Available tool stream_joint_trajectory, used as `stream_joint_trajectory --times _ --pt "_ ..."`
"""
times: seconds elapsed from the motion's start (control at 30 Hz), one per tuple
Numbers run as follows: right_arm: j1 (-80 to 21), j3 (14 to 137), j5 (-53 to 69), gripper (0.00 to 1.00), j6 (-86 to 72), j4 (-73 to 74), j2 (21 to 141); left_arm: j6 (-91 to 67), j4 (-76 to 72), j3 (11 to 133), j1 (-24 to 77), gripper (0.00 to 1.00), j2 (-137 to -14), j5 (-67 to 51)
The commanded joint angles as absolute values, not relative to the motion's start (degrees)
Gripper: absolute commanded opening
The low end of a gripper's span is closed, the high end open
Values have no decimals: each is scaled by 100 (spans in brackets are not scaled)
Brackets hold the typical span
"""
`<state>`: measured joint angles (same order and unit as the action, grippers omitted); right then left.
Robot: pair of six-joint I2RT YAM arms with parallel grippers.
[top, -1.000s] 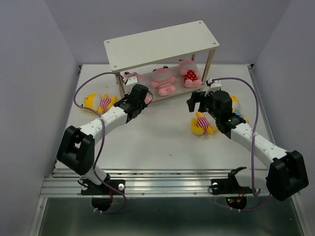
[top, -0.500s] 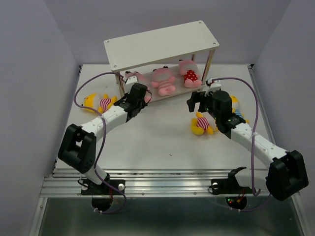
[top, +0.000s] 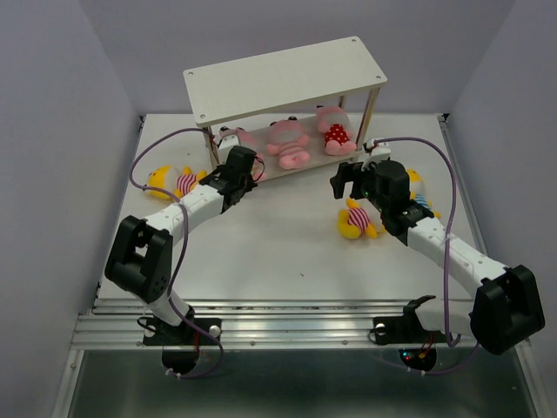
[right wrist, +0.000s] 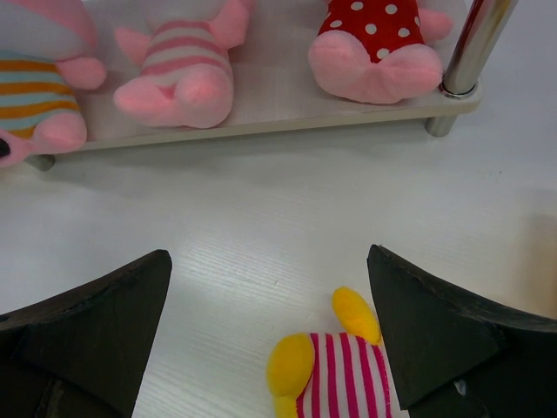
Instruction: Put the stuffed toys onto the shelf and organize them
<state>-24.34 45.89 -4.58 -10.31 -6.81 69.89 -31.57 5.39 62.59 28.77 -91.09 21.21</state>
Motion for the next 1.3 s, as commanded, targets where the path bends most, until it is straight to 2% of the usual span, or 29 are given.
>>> stream_joint_trajectory --times 0.0,0.2,0.37,0.8,0.97,1.17,1.27 --pt "-2399 4509 -510 100 -958 -888 7014 -3155 431 6372 2830 4 -9123 2118" --pt "-2399 4509 -519 100 -958 -879 7005 -3146 431 6398 2812 7 -9193 2039" --pt "-2399 4500 -510 100 -958 -879 7005 -3208 457 6416 2795 23 -9141 2126" --pt "-2399 4526 -308 100 -1002 -879 7084 -3296 703 6530 2804 50 -9053 2347" --pt "-2399 4535 -255 100 -1011 -879 7102 -3296 791 6565 2804 57 -8913 2338" --pt "-2399 4535 -203 100 -1020 -870 7084 -3287 817 6495 2804 59 -8693 2250" --pt "-2399 4526 -54 100 -950 -879 7023 -3252 835 6443 2804 67 -8543 2066"
